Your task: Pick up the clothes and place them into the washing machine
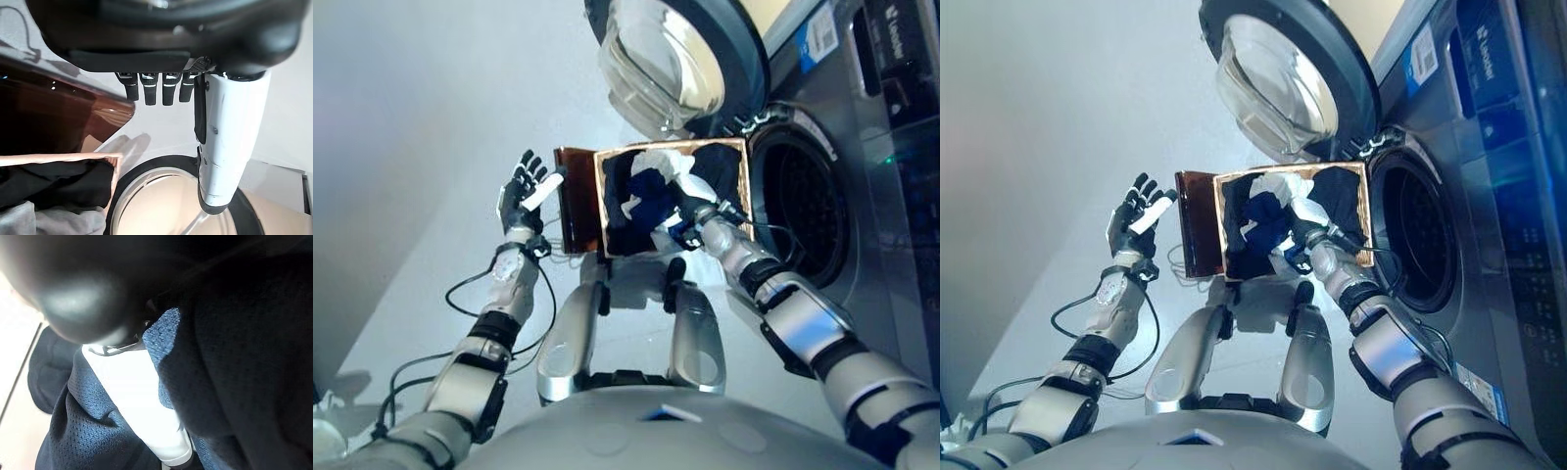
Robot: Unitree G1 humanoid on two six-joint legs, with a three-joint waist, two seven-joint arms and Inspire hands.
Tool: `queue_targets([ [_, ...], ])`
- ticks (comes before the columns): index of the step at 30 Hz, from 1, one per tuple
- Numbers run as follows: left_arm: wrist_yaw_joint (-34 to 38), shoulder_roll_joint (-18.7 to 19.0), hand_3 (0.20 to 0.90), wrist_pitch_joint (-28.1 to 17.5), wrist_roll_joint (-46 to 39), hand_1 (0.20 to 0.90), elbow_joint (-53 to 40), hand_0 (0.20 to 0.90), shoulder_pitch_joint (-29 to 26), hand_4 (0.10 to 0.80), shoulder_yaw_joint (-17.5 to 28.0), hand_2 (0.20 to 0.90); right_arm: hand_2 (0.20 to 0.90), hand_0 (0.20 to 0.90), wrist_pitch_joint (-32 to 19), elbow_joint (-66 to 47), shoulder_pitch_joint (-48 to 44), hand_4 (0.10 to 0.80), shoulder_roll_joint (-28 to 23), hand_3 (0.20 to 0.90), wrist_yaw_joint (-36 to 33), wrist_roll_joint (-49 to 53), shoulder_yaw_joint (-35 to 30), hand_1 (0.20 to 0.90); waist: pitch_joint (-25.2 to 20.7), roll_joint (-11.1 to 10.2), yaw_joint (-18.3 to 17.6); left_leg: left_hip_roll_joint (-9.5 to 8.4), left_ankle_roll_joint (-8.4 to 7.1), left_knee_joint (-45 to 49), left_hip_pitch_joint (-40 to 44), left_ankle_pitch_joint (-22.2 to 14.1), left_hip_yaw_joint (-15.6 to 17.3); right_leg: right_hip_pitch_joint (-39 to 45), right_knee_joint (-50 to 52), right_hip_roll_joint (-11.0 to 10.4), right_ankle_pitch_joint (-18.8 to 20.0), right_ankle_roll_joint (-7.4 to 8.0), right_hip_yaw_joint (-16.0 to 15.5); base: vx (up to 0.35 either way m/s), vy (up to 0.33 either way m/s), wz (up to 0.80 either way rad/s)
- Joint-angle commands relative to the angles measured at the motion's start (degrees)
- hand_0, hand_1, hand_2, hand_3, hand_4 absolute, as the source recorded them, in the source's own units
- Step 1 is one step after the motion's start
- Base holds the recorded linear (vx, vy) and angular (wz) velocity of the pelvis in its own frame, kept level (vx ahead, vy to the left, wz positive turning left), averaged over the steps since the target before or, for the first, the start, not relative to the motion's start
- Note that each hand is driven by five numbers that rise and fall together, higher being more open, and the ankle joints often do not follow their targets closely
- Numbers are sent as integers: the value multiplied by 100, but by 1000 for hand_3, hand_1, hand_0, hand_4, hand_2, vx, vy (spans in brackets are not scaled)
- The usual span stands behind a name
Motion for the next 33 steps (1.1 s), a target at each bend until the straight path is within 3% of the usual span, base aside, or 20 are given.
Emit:
queue_targets([
  [1,25,111,900,-471,123,900,-866,900,-296,800,-17,900,200,200,6,85,-252,300,-167,200,-442,-174,-191,200,-244,-25,-47,154,-433,1385,-225,-1053,128,181,-608,-198,891,93,168,-7,11,9],
  [3,37,114,900,-471,165,900,-896,900,-271,800,-55,900,200,200,33,177,-282,300,-158,200,-491,-123,-267,200,-262,-2,-46,146,-420,1346,-215,-1055,129,155,-631,-210,899,96,176,1,6,3],
  [4,44,115,900,-476,185,900,-902,900,-270,800,-52,900,367,367,35,169,-297,420,-148,367,-511,-96,-298,367,-266,1,-49,137,-414,1335,-224,-1049,142,137,-647,-210,915,96,191,12,31,-3],
  [5,37,108,900,-473,185,900,-889,900,-246,800,-51,900,442,442,29,149,-314,473,-134,442,-515,-88,-302,442,-277,2,-53,137,-402,1287,-204,-1047,165,128,-678,-205,928,98,202,8,35,-4],
  [6,51,106,900,-482,176,900,-867,900,-237,800,-34,900,900,900,29,98,-339,800,-121,900,-534,-96,-292,900,-280,-4,-61,138,-391,1264,-196,-1043,180,95,-690,-194,948,100,225,5,32,-1],
  [21,196,85,900,-528,177,900,-793,900,-93,800,285,900,900,900,19,-597,-247,800,-190,900,-828,44,-610,900,-326,-44,-175,130,-308,1416,-161,-1225,277,69,-606,-173,902,70,373,5,11,-4],
  [27,279,64,900,-557,185,900,-730,900,-114,800,397,900,900,900,-353,-1383,191,800,-163,900,-735,998,-1041,900,-298,-140,-275,179,-264,2001,-401,-1489,309,-148,-98,-126,680,-1,442,-16,-11,-6],
  [29,275,33,900,-565,162,900,-745,900,-102,800,409,900,900,900,-624,-1402,398,800,-81,900,-558,1964,-1459,900,-284,-146,-305,204,-275,2251,-551,-1595,287,-294,193,-146,560,-34,444,-27,-20,-8],
  [33,172,16,900,-532,141,900,-783,900,-13,800,381,900,900,900,-762,-1479,474,800,-75,900,-444,2350,-1595,900,-304,-137,-317,231,-277,2364,-667,-1636,326,-403,243,-151,558,-49,443,-6,-6,0],
])
